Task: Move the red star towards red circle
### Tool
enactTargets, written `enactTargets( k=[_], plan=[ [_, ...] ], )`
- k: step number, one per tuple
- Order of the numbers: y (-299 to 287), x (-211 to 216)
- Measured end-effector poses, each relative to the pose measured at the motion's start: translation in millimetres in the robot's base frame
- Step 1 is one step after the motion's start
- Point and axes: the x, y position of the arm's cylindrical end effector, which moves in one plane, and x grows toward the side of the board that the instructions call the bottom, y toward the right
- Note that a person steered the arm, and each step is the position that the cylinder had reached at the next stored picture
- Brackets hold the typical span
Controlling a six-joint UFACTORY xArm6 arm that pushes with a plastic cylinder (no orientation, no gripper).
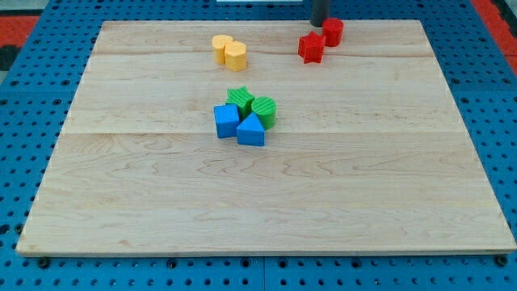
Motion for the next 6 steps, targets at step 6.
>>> enactTargets(
  k=[6],
  plan=[
    [14,94]
  ],
)
